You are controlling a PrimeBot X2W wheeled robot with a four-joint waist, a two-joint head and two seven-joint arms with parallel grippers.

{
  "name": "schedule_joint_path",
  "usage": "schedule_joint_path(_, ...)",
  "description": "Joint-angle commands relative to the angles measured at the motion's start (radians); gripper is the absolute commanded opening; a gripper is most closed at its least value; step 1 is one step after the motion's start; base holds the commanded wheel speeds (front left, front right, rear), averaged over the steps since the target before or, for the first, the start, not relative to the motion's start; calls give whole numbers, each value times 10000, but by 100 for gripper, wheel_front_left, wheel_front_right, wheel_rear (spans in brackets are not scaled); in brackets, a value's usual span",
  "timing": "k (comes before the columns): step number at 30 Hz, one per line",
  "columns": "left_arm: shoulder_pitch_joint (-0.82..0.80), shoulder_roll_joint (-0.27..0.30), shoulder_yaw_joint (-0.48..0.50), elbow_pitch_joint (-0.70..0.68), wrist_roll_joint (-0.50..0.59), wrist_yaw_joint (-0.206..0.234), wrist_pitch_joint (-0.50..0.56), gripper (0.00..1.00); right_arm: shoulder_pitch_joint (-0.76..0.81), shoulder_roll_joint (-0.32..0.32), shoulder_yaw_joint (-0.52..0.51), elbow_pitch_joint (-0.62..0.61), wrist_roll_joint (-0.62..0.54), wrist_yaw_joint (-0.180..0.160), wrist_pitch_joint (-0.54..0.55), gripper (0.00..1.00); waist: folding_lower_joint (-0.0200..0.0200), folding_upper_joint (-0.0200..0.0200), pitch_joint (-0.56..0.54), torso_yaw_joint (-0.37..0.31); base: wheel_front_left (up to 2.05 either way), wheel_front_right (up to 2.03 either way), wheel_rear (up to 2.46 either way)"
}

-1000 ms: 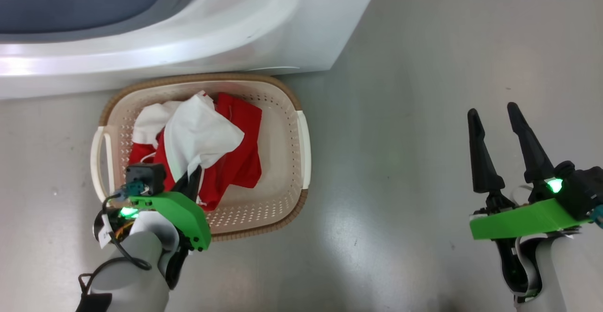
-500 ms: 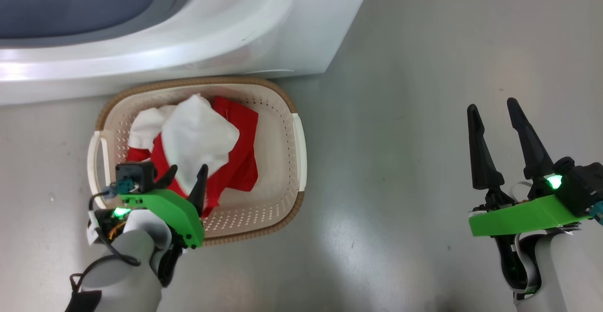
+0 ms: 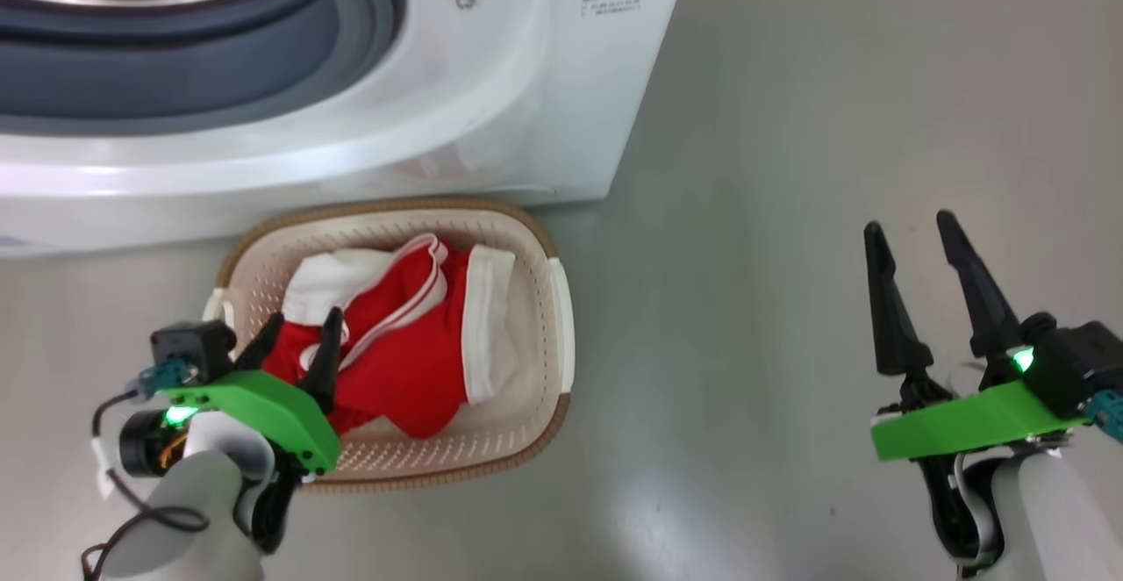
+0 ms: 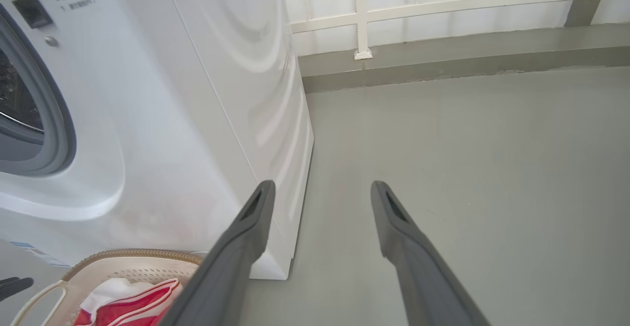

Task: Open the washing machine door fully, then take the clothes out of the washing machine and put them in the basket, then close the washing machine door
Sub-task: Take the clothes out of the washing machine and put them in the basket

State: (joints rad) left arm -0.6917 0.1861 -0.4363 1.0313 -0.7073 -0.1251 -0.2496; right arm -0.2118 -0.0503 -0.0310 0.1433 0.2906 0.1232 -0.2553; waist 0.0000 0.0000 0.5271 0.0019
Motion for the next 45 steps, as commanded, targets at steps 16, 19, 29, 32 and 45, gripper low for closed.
schedule_joint_path(16, 2509, 76, 3637, -3149, 3002, -55, -122, 100, 1046, -8, 262, 266, -134, 75, -65, 100, 0, 0, -2465, 165, 0, 0, 0)
schedule_joint_path(19, 2848, 15, 3955, -3604, 3292, -55, -122, 100, 1174, -26, 247, 279, -101, 75, -65, 100, 0, 0, -2703, 145, 0, 0, 0)
schedule_joint_path(29, 4533, -300, 4984, -5861, 4113, -55, -122, 100, 1989, -199, 100, 295, 53, 75, -65, 100, 0, 0, -3682, 79, 0, 0, 0)
schedule_joint_path(32, 4962, -332, 5146, -6385, 4205, -55, -122, 100, 2231, -223, 22, 296, 89, 75, -65, 100, 0, 0, -3903, 74, 0, 0, 0)
schedule_joint_path(45, 6954, -576, 5672, -8143, 4238, -55, -122, 100, 2955, -242, -185, 236, 230, 75, -65, 100, 0, 0, -4506, -88, 0, 0, 0)
